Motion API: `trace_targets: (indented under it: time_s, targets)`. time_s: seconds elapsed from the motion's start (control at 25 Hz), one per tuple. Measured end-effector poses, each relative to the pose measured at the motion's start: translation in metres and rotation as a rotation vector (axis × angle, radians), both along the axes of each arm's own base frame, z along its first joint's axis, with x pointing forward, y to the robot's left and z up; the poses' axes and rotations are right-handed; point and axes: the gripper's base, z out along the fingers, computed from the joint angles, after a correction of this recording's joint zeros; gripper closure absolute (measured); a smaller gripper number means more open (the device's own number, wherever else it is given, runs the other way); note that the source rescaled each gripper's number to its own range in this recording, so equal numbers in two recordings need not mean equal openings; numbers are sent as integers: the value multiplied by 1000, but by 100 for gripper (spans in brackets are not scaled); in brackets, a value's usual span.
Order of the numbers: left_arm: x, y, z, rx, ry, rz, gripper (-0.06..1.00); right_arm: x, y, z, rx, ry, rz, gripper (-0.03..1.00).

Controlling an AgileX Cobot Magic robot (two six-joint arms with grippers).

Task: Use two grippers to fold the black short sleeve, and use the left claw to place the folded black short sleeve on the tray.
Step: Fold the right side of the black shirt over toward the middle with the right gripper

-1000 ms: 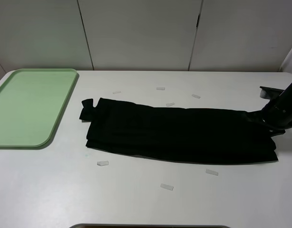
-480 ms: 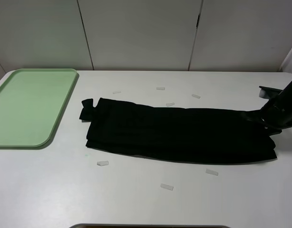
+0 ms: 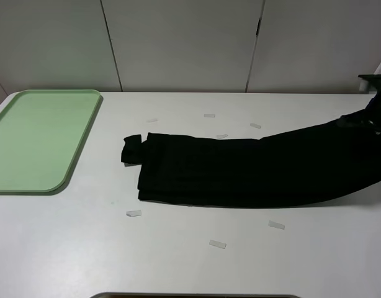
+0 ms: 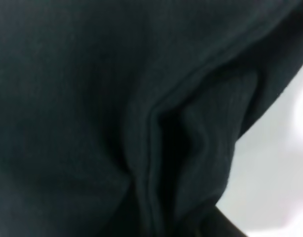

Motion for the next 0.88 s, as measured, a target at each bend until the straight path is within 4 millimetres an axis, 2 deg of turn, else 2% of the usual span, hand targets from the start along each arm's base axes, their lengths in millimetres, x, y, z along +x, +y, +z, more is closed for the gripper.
trace_targets:
  time_s: [0.68, 0.88]
  targets:
    - [0, 0, 0, 0, 0, 0, -4, 30, -28, 86, -268, -54, 74, 85]
    - [0, 0, 0, 0, 0, 0, -4, 30, -29, 90, -269, -56, 70, 85]
